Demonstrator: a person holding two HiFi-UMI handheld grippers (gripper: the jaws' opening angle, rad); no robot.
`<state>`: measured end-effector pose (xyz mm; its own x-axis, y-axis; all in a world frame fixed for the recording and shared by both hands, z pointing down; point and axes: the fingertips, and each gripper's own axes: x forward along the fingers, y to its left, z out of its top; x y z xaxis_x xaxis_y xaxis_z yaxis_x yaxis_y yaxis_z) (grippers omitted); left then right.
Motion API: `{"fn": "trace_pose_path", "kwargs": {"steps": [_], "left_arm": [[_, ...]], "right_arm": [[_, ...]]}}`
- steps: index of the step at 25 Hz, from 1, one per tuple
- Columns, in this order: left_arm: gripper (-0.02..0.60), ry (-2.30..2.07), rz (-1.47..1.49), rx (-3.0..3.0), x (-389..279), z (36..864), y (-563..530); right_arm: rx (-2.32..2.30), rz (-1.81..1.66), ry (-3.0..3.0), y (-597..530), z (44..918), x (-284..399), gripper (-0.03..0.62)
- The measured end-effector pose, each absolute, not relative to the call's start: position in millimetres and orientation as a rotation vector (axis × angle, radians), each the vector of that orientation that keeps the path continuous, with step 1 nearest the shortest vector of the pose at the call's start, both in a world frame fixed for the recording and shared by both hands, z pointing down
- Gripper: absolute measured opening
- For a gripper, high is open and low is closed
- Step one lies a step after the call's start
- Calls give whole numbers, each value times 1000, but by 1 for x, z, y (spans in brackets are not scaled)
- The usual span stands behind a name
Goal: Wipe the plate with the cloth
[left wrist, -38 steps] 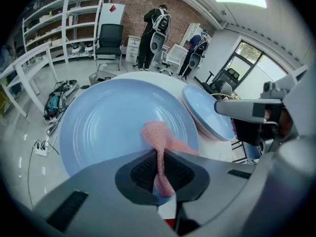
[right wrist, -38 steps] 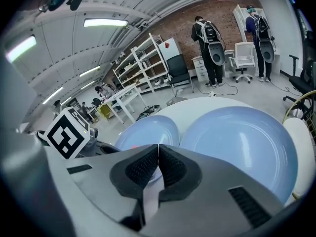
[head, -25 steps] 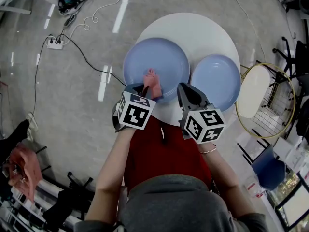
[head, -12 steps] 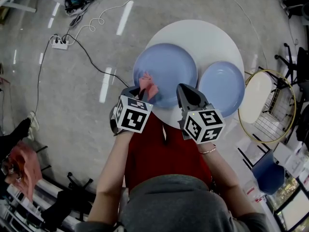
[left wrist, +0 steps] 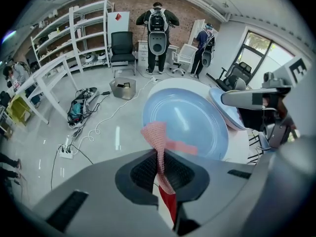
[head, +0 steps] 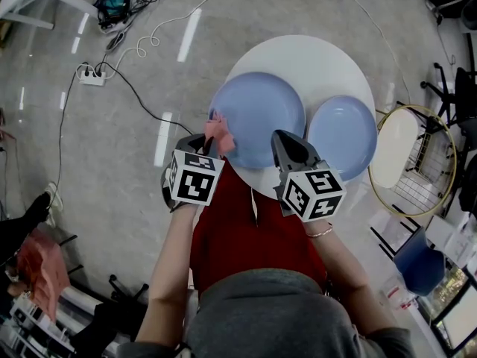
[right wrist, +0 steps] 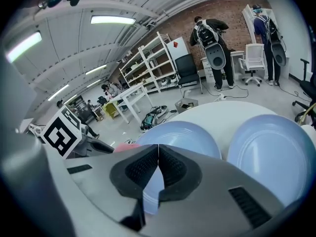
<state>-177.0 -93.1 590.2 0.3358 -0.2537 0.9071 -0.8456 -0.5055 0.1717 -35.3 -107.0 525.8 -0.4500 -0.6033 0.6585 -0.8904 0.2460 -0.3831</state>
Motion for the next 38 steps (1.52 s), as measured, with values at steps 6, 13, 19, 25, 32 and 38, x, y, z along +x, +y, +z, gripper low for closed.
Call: {"fn": "trace_pose_path", "kwargs": {"steps": [6,13,19,25,32,38], "left_arm": [[34,-1004,1133,2004,-185,577,-105],[34,-1061,1072,2092,-173,558,-116],[34,-1161,1018,2110,-162,532,-113],[34,-1268,970,2155,-150,505,-108],[34,-1352,892,2151,-150,489,-92],[34,-1457,793,2176,-145,463,-79]], "right_arm": [[1441,1024,-2140,-105,517,-31,29],[1496,975,-2184,-104,498,-17,29],[1516,956,-2238,-94,481,0,29],[1511,905,-2319,-86,460,12,29],[1519,837,-2395,-81,433,20,29],[1511,790,-2444,-69,416,29,29]]}}
